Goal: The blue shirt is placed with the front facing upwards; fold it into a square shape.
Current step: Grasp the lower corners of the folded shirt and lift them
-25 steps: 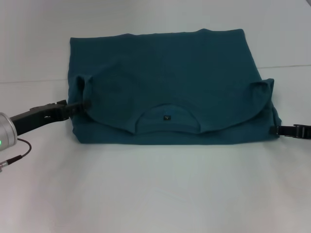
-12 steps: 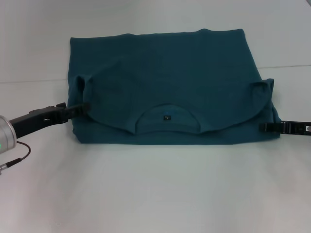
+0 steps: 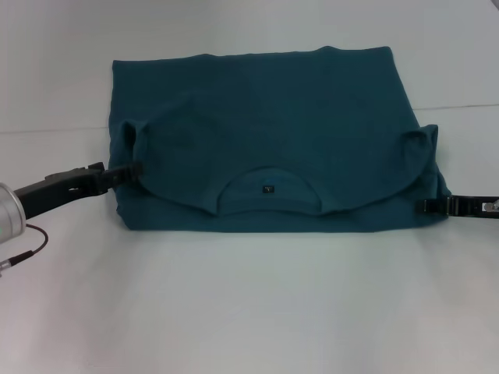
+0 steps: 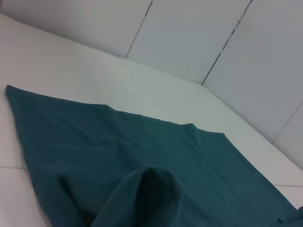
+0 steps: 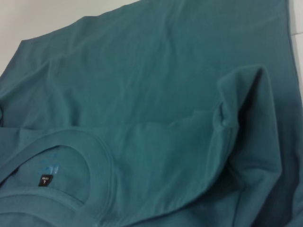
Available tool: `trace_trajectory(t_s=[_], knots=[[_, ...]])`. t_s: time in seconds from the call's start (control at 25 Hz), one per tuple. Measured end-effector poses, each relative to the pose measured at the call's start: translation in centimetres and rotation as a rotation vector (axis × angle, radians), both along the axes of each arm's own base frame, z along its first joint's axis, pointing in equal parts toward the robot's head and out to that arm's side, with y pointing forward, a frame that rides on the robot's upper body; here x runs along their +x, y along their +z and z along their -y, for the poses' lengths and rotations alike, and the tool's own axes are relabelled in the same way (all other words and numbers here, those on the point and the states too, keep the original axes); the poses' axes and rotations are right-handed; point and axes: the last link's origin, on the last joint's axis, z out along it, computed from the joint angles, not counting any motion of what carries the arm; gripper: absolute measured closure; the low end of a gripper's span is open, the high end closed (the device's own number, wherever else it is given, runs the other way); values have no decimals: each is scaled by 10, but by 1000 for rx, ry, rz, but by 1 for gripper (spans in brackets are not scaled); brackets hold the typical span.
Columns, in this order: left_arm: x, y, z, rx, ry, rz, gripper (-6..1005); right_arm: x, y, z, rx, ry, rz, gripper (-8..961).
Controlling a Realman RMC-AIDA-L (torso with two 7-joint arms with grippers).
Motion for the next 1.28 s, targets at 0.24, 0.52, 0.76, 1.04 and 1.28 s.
trace_trajectory(t_s=[0.24, 0.52, 0.76, 1.04, 1.28], knots=[[-1, 1, -1, 7, 6, -5, 90, 1, 2, 0, 2, -2, 3, 539], [-9, -6, 2, 4, 32, -19, 91, 3, 3, 2, 1, 0, 3, 885], [-21, -17, 6, -13, 68, -66, 91, 2, 5, 4, -9, 6, -10, 911], [-26, -28, 8, -24, 71, -103, 91, 2, 5, 5, -13, 8, -17, 912], [-23, -39, 8, -50, 59, -142, 90, 1, 5, 5, -14, 9, -18, 912]])
